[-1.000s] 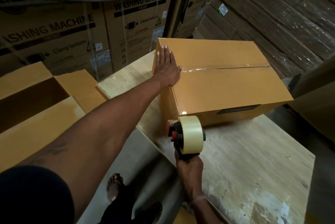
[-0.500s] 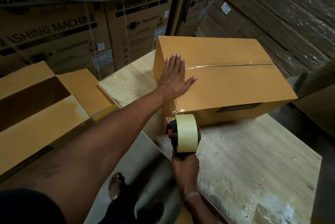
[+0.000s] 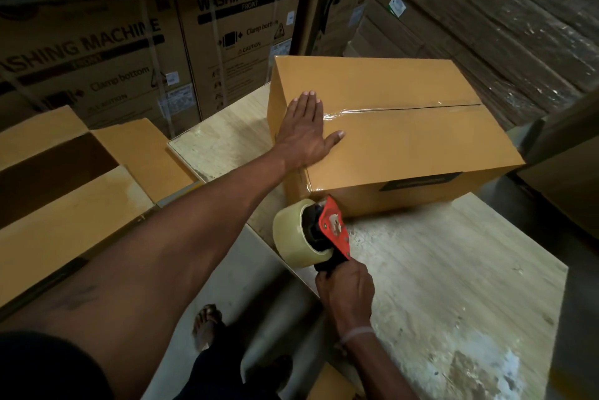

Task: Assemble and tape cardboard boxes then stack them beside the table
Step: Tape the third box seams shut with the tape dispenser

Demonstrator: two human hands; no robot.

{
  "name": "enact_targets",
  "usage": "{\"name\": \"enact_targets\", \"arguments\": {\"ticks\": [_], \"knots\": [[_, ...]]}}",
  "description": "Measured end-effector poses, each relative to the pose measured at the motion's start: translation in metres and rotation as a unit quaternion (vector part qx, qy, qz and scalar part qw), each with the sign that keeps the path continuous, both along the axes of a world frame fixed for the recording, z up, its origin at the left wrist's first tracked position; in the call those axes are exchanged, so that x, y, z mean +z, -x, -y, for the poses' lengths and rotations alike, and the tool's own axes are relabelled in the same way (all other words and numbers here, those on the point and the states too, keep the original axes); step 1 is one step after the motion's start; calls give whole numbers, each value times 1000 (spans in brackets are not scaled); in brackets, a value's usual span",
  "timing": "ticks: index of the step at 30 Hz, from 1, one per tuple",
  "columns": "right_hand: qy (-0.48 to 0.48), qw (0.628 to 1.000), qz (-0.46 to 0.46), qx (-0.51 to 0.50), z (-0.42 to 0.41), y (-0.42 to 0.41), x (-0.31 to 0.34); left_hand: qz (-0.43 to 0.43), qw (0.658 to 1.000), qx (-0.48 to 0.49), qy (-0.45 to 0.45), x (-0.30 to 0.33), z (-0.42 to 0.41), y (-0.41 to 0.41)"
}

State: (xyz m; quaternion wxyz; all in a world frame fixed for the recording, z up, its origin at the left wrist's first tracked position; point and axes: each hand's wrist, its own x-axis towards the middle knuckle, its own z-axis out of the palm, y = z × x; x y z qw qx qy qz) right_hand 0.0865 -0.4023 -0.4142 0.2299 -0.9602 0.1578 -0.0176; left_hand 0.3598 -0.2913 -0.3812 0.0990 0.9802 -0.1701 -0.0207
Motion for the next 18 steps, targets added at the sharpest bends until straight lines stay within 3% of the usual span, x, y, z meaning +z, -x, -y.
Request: {"name": "enact_targets", "arguments": {"ticks": [3,11,15,18], "knots": [[-5,1000,-12,6,10,-1,-2,-7,1000,0,-6,6,-1,1],[-202,979,28,-16,49,15,11,-3,1000,-3,17,10,-4,3],[-348,936,34,-34,45,-12,57,5,999,-1,41,8,-5,1],[-473,877,56,-61,41,-62,83,12,997,-4,75,6,-7,2]]}}
